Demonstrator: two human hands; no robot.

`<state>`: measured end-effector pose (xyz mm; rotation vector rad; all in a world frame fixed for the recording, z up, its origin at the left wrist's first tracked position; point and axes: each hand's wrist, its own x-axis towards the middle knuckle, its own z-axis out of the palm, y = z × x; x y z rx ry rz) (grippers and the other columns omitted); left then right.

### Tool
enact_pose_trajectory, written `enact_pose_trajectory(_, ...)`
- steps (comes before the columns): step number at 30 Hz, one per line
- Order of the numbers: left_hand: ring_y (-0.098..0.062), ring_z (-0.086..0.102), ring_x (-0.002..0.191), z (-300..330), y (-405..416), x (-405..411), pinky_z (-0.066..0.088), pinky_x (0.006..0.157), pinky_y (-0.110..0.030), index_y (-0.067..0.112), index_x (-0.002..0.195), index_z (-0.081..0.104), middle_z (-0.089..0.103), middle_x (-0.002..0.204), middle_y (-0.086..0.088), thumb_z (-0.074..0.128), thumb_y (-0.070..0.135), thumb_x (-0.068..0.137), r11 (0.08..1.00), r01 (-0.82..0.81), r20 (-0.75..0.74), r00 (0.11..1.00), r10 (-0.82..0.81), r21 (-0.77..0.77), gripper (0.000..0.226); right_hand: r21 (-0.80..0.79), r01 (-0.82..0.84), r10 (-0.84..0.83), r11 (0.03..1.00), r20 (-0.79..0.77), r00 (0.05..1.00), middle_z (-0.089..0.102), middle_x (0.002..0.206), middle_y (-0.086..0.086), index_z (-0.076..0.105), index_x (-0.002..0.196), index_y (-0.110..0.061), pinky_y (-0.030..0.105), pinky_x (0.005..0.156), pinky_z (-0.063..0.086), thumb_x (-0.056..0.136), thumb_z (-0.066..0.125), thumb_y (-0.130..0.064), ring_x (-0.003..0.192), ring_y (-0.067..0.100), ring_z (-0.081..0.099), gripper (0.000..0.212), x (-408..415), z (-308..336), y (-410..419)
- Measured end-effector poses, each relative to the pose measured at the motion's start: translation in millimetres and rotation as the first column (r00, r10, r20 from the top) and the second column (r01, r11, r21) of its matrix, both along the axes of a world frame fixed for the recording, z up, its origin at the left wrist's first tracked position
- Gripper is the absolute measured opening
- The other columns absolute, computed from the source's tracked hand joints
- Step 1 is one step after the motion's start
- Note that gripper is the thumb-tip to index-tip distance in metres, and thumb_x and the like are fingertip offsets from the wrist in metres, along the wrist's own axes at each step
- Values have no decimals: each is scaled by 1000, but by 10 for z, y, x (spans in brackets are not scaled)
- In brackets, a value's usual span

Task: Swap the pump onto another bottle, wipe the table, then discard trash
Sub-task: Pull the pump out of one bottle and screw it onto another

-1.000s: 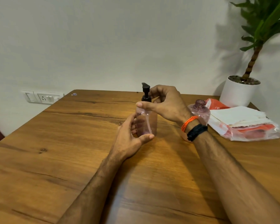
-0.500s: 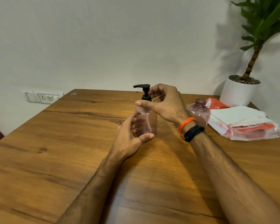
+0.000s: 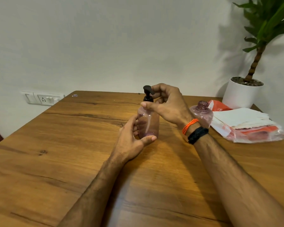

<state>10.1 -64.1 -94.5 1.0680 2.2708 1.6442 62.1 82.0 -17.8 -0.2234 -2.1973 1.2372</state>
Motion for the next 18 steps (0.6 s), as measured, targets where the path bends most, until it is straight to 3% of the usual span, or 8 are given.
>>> enact_pose_trajectory(3, -4, 59, 113, 0, 3, 1, 52, 96, -25, 24, 139, 44, 61, 129, 5, 85, 27, 69, 1000, -1, -1, 1000, 1, 0, 81, 16, -53, 53, 998, 28, 998, 71, 105, -3, 64, 115, -19, 36, 78, 59, 74, 82, -26, 71, 14, 58, 45, 6, 15, 25)
enact_pose_trajectory(7, -11, 60, 117, -4, 9, -4, 52, 100, -37, 23, 141, 41, 60, 132, 2, 85, 30, 69, 1000, -6, -10, 1000, 6, -12, 84, 70, 35, -36, 997, 12, 999, 65, 95, -15, 64, 109, -24, 16, 62, 46, 61, 84, -52, 64, -3, 51, 59, -11, -44, -32)
enact_pose_trajectory(10, -11, 62, 115, -11, 13, -4, 53, 97, -35, 21, 138, 44, 62, 129, 1, 85, 27, 69, 1000, 5, -10, 1000, -5, 0, 81, 39, 79, -78, 996, -20, 997, 64, 85, -16, 65, 108, -22, 14, 63, 46, 63, 86, -44, 62, -6, 51, 54, -26, -52, -42)
enact_pose_trajectory(12, -9, 64, 111, -19, 17, -8, 55, 93, -29, 21, 134, 48, 64, 124, 3, 86, 25, 68, 1000, 0, -6, 1000, 0, 19, 76, -7, 22, -22, 1000, -15, 1000, 70, 90, -11, 66, 113, -19, 25, 69, 53, 69, 86, -31, 64, 3, 54, 50, -15, -33, -15)
enact_pose_trajectory(14, -7, 63, 110, -23, 16, -12, 55, 92, -25, 22, 135, 47, 64, 124, 4, 86, 25, 68, 1000, -4, -2, 1000, 4, 15, 78, -50, -66, 66, 997, 6, 998, 74, 96, -5, 63, 117, -18, 38, 77, 55, 75, 82, -19, 72, 28, 61, 46, 0, -25, 15)
enact_pose_trajectory(16, -6, 63, 110, -25, 15, -16, 55, 93, -25, 22, 136, 46, 63, 125, 4, 86, 26, 68, 1000, 1, 2, 1000, -1, 19, 79, -72, -106, 107, 992, 9, 994, 75, 100, -5, 62, 118, -20, 41, 80, 56, 77, 80, -18, 85, 39, 64, 45, 5, -23, 20)
enact_pose_trajectory(18, -6, 63, 111, -29, 14, -19, 55, 93, -25, 23, 137, 46, 64, 125, 4, 86, 26, 68, 1000, 5, -3, 1000, -5, 25, 81, -47, -47, 47, 998, -2, 999, 72, 99, -9, 64, 113, -23, 26, 72, 53, 70, 85, -33, 76, 15, 65, 48, -4, -30, 3)
